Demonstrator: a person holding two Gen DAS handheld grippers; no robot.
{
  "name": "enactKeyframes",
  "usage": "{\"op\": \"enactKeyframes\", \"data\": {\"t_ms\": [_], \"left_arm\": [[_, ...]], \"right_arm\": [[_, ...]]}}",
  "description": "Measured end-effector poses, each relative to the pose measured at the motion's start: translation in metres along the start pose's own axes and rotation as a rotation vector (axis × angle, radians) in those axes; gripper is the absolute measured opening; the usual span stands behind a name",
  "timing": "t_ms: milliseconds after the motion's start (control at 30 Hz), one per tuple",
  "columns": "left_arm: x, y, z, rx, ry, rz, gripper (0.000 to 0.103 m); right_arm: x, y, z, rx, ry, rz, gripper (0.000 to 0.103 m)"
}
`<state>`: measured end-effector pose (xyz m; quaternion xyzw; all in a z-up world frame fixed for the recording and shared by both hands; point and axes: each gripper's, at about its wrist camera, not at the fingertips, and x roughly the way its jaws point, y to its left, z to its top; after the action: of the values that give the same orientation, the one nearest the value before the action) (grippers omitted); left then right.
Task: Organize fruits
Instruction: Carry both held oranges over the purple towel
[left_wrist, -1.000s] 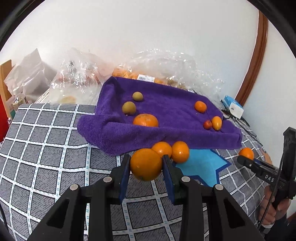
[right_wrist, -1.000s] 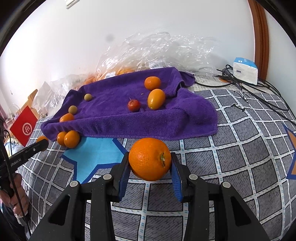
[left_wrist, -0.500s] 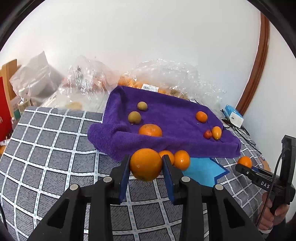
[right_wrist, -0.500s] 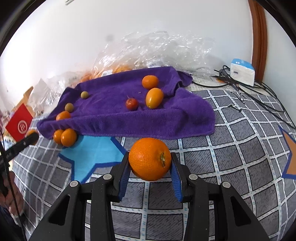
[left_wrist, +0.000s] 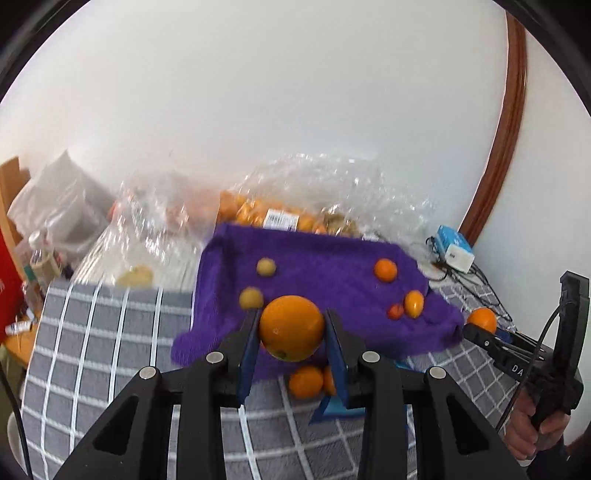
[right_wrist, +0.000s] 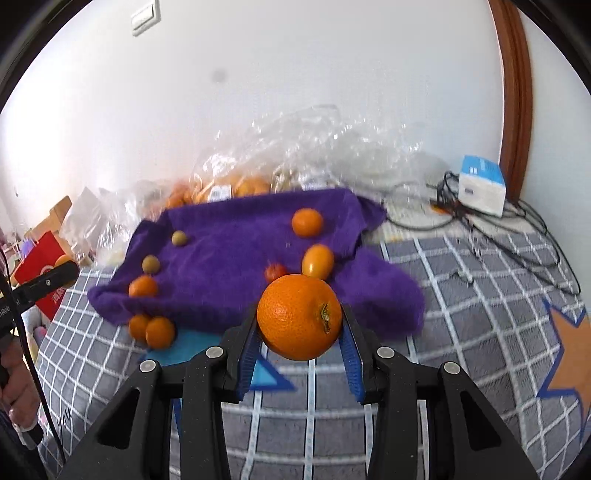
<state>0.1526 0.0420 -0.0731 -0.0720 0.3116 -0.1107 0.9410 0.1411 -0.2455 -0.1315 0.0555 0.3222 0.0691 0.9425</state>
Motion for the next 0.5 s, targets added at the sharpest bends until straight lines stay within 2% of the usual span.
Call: {"op": "enactKeyframes", "data": {"t_ms": [267, 500], "left_arm": [[0.042, -0.003, 0.038, 0.025, 0.017, 0.006, 0.032], [0.091, -0.004, 0.049, 0.045, 0.071, 0.005, 0.032]], "right_arm": [[0.030, 0.004, 0.035, -0.013, -0.015, -0.005, 0.040], [0.074, -0.006, 0.048, 0.019, 0.017, -0.033, 0.040]]}}
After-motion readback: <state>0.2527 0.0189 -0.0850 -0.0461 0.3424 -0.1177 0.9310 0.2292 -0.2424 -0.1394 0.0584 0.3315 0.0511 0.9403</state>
